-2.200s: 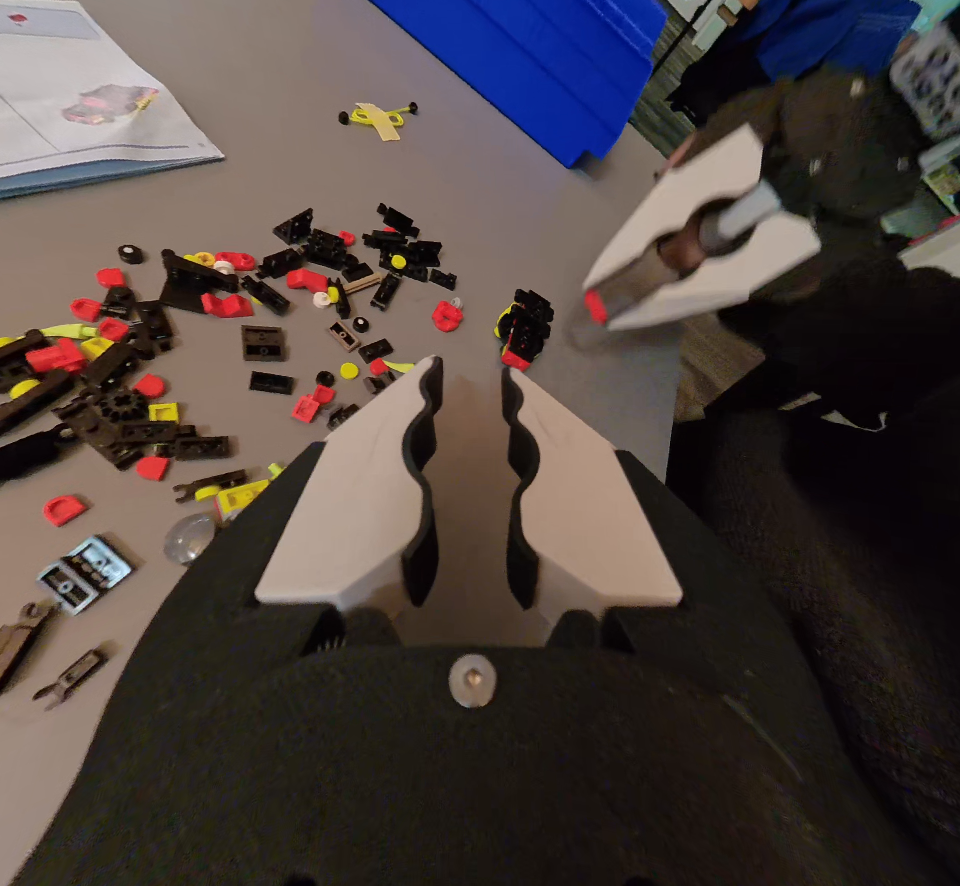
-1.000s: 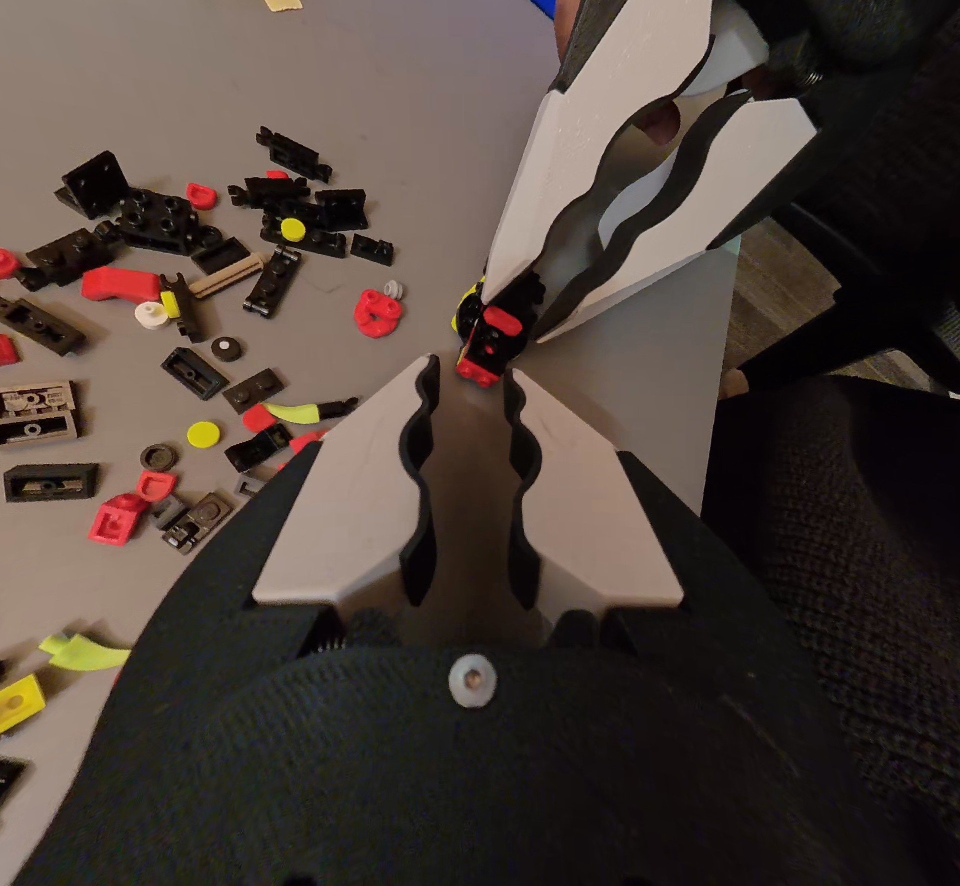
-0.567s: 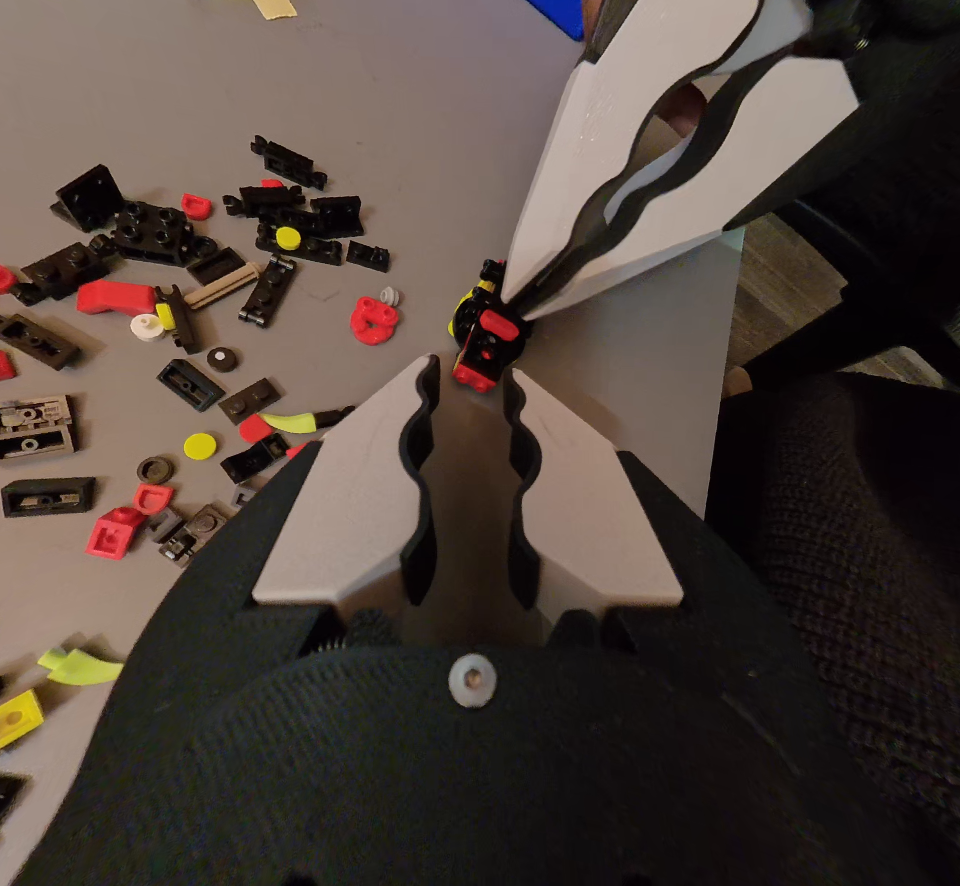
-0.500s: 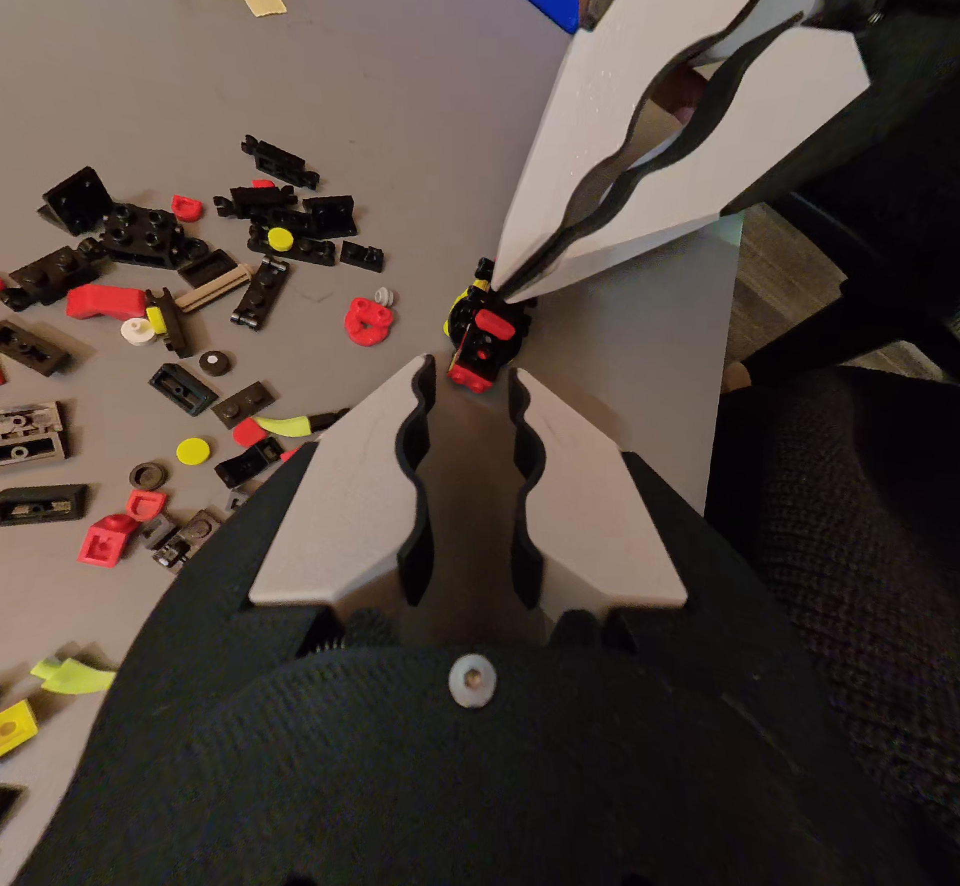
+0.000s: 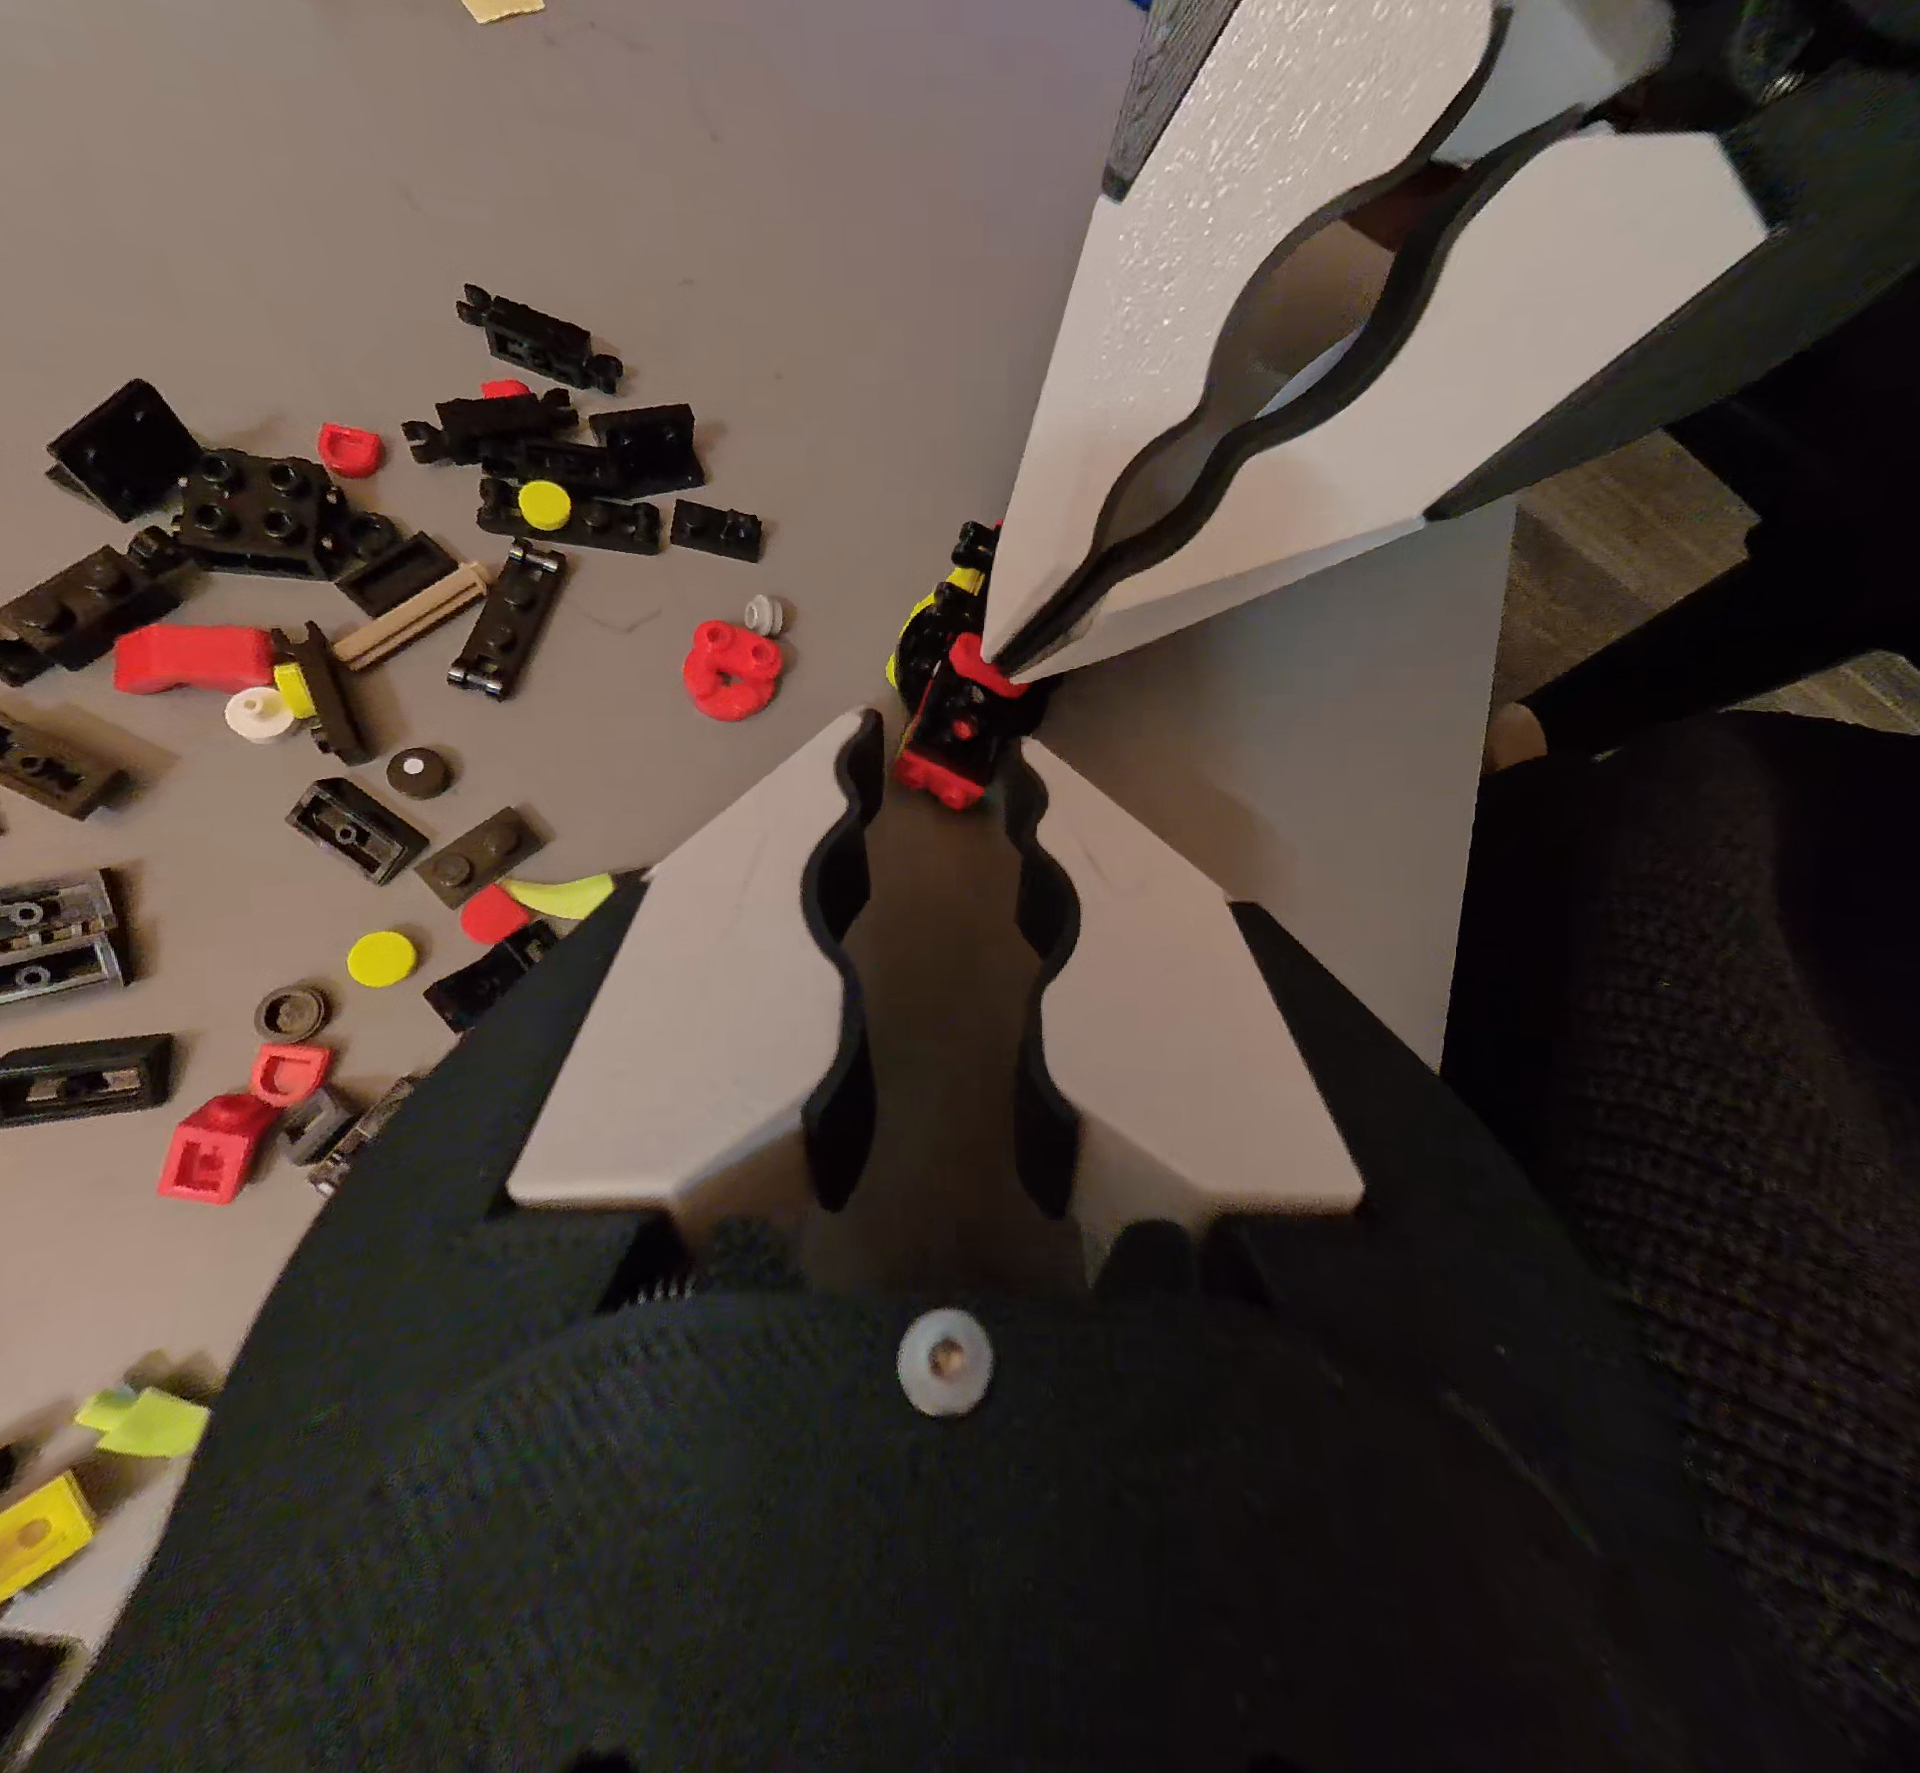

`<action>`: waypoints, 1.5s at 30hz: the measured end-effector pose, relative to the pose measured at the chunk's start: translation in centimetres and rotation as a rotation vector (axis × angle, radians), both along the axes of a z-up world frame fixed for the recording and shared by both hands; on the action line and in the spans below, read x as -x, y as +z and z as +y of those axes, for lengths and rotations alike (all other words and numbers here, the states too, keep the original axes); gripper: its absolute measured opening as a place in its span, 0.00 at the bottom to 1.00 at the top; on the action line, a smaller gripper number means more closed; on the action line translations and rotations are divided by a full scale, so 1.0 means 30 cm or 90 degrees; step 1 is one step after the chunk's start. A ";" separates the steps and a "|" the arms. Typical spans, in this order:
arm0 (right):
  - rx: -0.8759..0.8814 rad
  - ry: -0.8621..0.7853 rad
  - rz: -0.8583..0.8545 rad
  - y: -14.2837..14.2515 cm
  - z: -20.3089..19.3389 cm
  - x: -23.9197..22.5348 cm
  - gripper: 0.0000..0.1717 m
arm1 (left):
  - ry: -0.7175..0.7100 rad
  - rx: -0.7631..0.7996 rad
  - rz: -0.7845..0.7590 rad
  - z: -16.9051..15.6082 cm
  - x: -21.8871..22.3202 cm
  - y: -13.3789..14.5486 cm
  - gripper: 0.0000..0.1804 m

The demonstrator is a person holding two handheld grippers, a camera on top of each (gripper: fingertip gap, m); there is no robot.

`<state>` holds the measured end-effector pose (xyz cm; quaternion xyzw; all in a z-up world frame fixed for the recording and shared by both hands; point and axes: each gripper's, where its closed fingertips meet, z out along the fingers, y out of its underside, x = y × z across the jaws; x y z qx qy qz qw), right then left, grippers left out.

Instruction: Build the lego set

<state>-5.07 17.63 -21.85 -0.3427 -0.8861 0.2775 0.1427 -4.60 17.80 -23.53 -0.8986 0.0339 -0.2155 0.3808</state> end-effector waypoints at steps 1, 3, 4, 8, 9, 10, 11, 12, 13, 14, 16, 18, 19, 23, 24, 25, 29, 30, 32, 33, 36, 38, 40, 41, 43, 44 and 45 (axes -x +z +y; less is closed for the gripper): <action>-0.005 -0.001 -0.003 -0.005 0.003 -0.001 0.00 | 0.001 -0.001 0.000 0.000 0.000 0.001 0.10; 0.004 -0.002 -0.008 -0.005 0.001 -0.003 0.00 | -0.001 -0.001 -0.001 0.000 0.000 0.001 0.10; 0.008 -0.004 -0.010 -0.006 0.003 -0.004 0.00 | -0.001 -0.001 -0.001 0.000 0.000 0.001 0.10; 0.018 -0.009 -0.016 -0.007 0.004 -0.003 0.00 | -0.001 -0.001 -0.001 0.000 -0.001 0.001 0.10; 0.016 -0.010 -0.017 -0.007 0.004 -0.002 0.00 | -0.001 -0.001 -0.002 0.000 -0.001 0.001 0.10; 0.011 -0.012 -0.018 -0.007 0.005 -0.002 0.00 | -0.001 0.000 -0.003 0.000 -0.001 0.001 0.10; 0.005 -0.013 -0.019 -0.008 0.006 -0.002 0.00 | -0.001 -0.001 -0.003 0.000 -0.001 0.001 0.10; -0.002 -0.013 -0.019 -0.008 0.006 -0.002 0.00 | -0.001 -0.001 -0.002 0.000 -0.001 0.001 0.10; -0.011 -0.013 -0.019 -0.008 0.006 -0.002 0.00 | -0.001 -0.001 -0.002 0.000 -0.001 0.000 0.10; -0.019 -0.013 -0.020 -0.009 0.006 -0.003 0.00 | -0.001 -0.001 -0.001 0.000 -0.001 0.001 0.10; -0.035 -0.013 -0.021 -0.009 0.006 -0.003 0.00 | -0.001 -0.001 -0.001 0.000 -0.001 0.001 0.09; -0.046 -0.016 -0.024 -0.010 0.006 -0.002 0.00 | 0.000 -0.001 -0.001 0.000 -0.001 0.001 0.09; -0.049 -0.019 -0.027 -0.010 0.006 -0.002 0.00 | 0.000 -0.002 0.000 0.000 -0.001 0.001 0.09; -0.059 -0.026 -0.036 -0.011 0.005 -0.002 0.00 | 0.000 -0.002 0.002 0.001 -0.002 0.001 0.09; -0.062 -0.025 -0.038 -0.011 0.005 -0.002 0.00 | 0.001 -0.003 0.002 0.001 -0.001 0.001 0.09; -0.066 -0.021 -0.037 -0.011 0.005 -0.003 0.00 | 0.000 -0.003 0.003 0.001 -0.002 0.001 0.09; -0.065 -0.005 -0.037 -0.013 0.005 -0.005 0.00 | 0.000 -0.003 0.005 0.001 -0.002 0.001 0.09; -0.070 0.005 -0.033 -0.013 0.005 -0.005 0.00 | 0.000 -0.004 0.006 0.001 -0.002 0.002 0.09; -0.082 0.029 -0.022 -0.013 0.004 -0.005 0.00 | 0.000 -0.004 0.004 0.002 -0.002 0.002 0.09; -0.085 0.037 -0.021 -0.014 0.004 -0.005 0.00 | 0.000 -0.003 0.003 0.002 -0.002 0.002 0.09; -0.084 0.059 -0.028 -0.014 0.004 -0.007 0.00 | 0.000 -0.003 0.002 0.002 -0.003 0.002 0.09; -0.083 0.076 -0.033 -0.015 0.003 -0.008 0.00 | 0.000 -0.004 0.004 0.002 -0.003 0.003 0.09; -0.086 0.080 -0.062 -0.024 0.008 -0.014 0.00 | 0.000 -0.005 0.006 0.003 -0.004 0.003 0.09; -0.084 0.083 -0.066 -0.023 0.006 -0.012 0.00 | -0.002 -0.006 0.006 0.003 -0.005 0.004 0.09; -0.090 0.091 -0.071 -0.022 0.006 -0.011 0.00 | 0.000 -0.006 0.009 0.004 -0.004 0.003 0.09; -0.091 0.092 -0.069 -0.022 0.006 -0.011 0.00 | 0.000 -0.005 0.007 0.004 -0.004 0.003 0.09; -0.090 0.092 -0.068 -0.022 0.006 -0.011 0.00 | 0.000 -0.005 0.005 0.004 -0.003 0.003 0.09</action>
